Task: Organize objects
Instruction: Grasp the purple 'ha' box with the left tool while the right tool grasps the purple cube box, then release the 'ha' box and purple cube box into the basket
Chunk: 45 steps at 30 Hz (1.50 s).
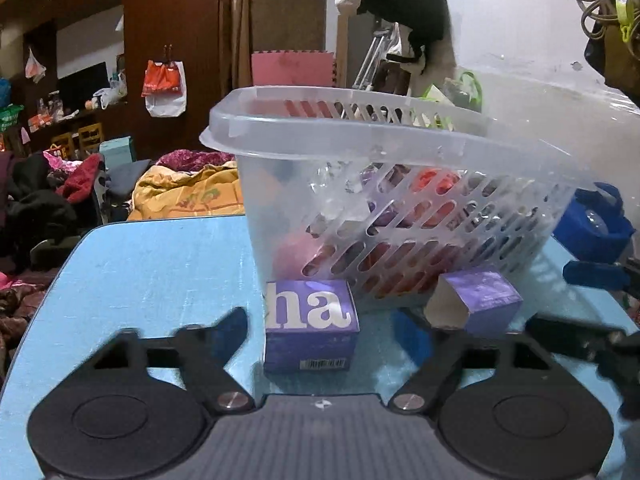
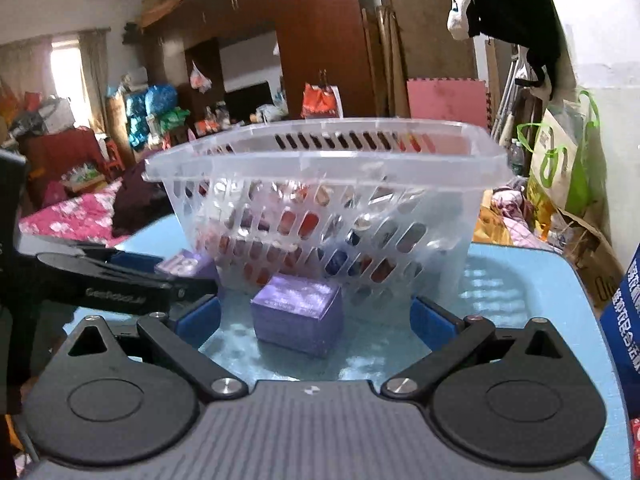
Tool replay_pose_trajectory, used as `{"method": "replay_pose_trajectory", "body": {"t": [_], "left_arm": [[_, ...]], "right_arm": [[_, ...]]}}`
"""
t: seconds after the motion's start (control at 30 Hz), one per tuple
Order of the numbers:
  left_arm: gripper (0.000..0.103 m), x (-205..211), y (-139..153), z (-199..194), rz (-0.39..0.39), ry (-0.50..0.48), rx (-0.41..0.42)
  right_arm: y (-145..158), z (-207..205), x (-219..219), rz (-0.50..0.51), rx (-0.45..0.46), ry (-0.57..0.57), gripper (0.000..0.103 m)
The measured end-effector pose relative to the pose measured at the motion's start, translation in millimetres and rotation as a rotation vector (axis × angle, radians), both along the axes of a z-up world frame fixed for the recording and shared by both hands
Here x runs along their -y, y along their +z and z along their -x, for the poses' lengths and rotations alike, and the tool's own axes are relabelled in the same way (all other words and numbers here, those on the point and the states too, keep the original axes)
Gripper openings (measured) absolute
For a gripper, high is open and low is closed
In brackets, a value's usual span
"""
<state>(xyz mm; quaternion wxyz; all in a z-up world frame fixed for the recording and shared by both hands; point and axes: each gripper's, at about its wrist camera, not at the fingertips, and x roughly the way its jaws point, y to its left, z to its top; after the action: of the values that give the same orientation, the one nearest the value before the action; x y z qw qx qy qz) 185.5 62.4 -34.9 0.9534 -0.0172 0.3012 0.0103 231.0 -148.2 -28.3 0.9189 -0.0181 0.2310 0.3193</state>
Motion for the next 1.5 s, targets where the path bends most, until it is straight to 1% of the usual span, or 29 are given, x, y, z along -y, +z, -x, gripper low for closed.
{"method": "replay_pose_trajectory", "body": {"t": [0.03, 0.17, 0.23, 0.3, 0.37, 0.47, 0.53, 0.57, 0.67, 0.73, 0.9, 1.0, 1.07, 1.13, 1.17, 1.23, 1.27, 1.33, 1.37, 1.43, 1.5], "left_arm": [[0.051, -1, -3, -1, -0.009, 0.008, -0.009], [0.050, -12, -4, 14, 0.036, 0.014, 0.027], [0.050, -18, -4, 20, 0.057, 0.019, 0.045], [0.050, -26, -4, 23, 0.107, 0.031, 0.061], [0.050, -29, -5, 21, 0.128, 0.042, 0.063], [0.050, -25, -6, 20, 0.118, 0.043, 0.066], [0.051, -21, -4, 23, 0.093, 0.047, 0.086], [0.051, -19, -3, 24, 0.079, 0.044, 0.096], [0.051, -15, -1, 27, 0.058, 0.034, 0.116], [0.051, -16, 1, 28, 0.058, 0.033, 0.129], [0.051, -18, 4, 38, 0.081, 0.015, 0.177], [0.051, -19, 5, 44, 0.101, -0.002, 0.199], [0.051, -16, 5, 48, 0.115, -0.031, 0.195], [0.051, -9, 4, 56, 0.121, -0.063, 0.192], [0.051, -6, 5, 63, 0.130, -0.078, 0.207], [0.051, -1, 12, 78, 0.160, -0.118, 0.239], [0.051, 2, 20, 85, 0.167, -0.140, 0.260], [0.051, 8, 42, 90, 0.144, -0.151, 0.297], [0.051, 10, 55, 87, 0.142, -0.154, 0.305], [0.051, 10, 85, 74, 0.173, -0.174, 0.317], [0.051, 10, 111, 56, 0.193, -0.184, 0.305]], "right_arm": [[-2, -2, -4, 0.006, -0.011, 0.000, 0.103], [-11, -7, -17, 0.006, -0.047, -0.019, 0.103], [-13, -12, -26, 0.009, -0.080, -0.023, 0.102], [-14, -14, -32, 0.013, -0.093, -0.027, 0.095], [-14, -13, -37, 0.040, -0.083, -0.033, 0.091], [-15, -11, -36, 0.042, -0.083, -0.024, 0.079], [-15, -10, -35, 0.048, -0.079, -0.025, 0.065], [-14, -10, -33, 0.052, -0.078, -0.020, 0.061], [-13, -6, -24, 0.031, -0.076, -0.007, 0.060], [-11, 1, -17, 0.022, -0.061, -0.005, 0.060], [-4, 36, 21, -0.078, 0.005, 0.020, 0.059], [0, 54, 41, -0.132, 0.042, 0.012, 0.059], [0, 64, 55, -0.180, 0.059, -0.005, 0.059], [2, 70, 59, -0.216, 0.061, 0.000, 0.059], [2, 72, 62, -0.227, 0.064, 0.007, 0.059], [13, 74, 60, -0.255, 0.075, 0.019, 0.059], [20, 76, 62, -0.267, 0.090, 0.027, 0.059], [40, 81, 63, -0.279, 0.151, 0.025, 0.059], [52, 82, 62, -0.264, 0.188, 0.008, 0.059], [82, 72, 50, -0.206, 0.250, -0.017, 0.059], [107, 52, 36, -0.153, 0.271, -0.027, 0.059]]}}
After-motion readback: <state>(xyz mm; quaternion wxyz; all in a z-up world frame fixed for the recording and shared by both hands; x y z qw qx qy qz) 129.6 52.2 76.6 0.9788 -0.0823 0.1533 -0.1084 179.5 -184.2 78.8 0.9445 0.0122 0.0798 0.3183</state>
